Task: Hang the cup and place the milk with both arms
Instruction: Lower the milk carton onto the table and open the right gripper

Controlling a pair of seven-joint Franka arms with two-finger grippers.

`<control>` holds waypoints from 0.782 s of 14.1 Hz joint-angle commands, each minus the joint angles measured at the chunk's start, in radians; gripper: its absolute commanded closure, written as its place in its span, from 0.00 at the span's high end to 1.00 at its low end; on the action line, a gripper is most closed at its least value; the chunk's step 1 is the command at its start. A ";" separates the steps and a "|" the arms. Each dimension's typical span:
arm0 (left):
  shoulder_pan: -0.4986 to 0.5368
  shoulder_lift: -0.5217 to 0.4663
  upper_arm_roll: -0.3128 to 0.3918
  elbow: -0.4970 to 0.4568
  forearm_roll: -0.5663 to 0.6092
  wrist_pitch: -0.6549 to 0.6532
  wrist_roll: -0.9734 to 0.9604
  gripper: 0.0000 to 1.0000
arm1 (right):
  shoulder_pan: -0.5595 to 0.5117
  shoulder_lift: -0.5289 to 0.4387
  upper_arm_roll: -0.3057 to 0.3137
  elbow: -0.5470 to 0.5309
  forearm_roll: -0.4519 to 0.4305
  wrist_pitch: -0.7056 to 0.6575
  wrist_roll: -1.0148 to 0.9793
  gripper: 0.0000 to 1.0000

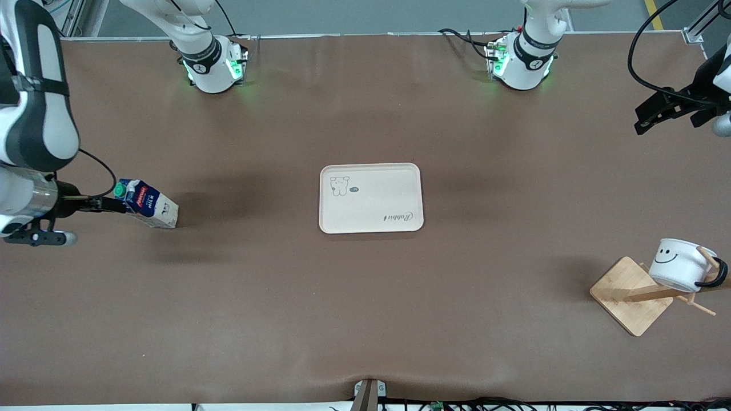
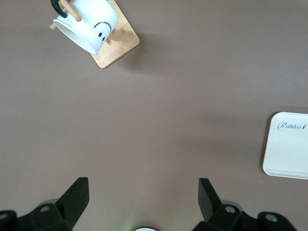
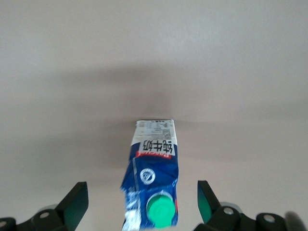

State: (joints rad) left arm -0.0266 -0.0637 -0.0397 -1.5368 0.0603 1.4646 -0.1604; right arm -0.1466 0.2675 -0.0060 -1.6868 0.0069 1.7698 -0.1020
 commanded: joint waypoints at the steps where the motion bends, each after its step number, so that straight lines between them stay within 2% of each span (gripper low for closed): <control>1: 0.002 -0.024 -0.002 -0.013 -0.005 -0.012 -0.007 1.00 | 0.039 0.047 0.006 0.223 -0.001 -0.156 -0.004 1.00; 2: 0.002 -0.025 -0.002 -0.013 -0.005 -0.013 -0.007 1.00 | 0.050 0.059 0.006 0.280 -0.011 -0.206 -0.002 1.00; 4: 0.001 -0.027 -0.003 -0.013 -0.005 -0.016 -0.007 1.00 | 0.062 0.047 0.008 0.312 -0.001 -0.236 0.018 1.00; 8: 0.001 -0.022 -0.006 -0.013 -0.004 -0.017 -0.008 1.00 | 0.058 -0.101 0.004 0.288 0.025 -0.318 0.028 1.00; 11: -0.009 -0.019 -0.008 -0.013 -0.004 -0.010 -0.010 1.00 | 0.079 -0.238 0.011 0.188 0.027 -0.329 0.143 1.00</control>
State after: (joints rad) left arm -0.0290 -0.0675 -0.0440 -1.5397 0.0603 1.4582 -0.1604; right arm -0.0815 0.1438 0.0005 -1.3973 0.0206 1.4316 -0.0342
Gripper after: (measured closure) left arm 0.000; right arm 0.000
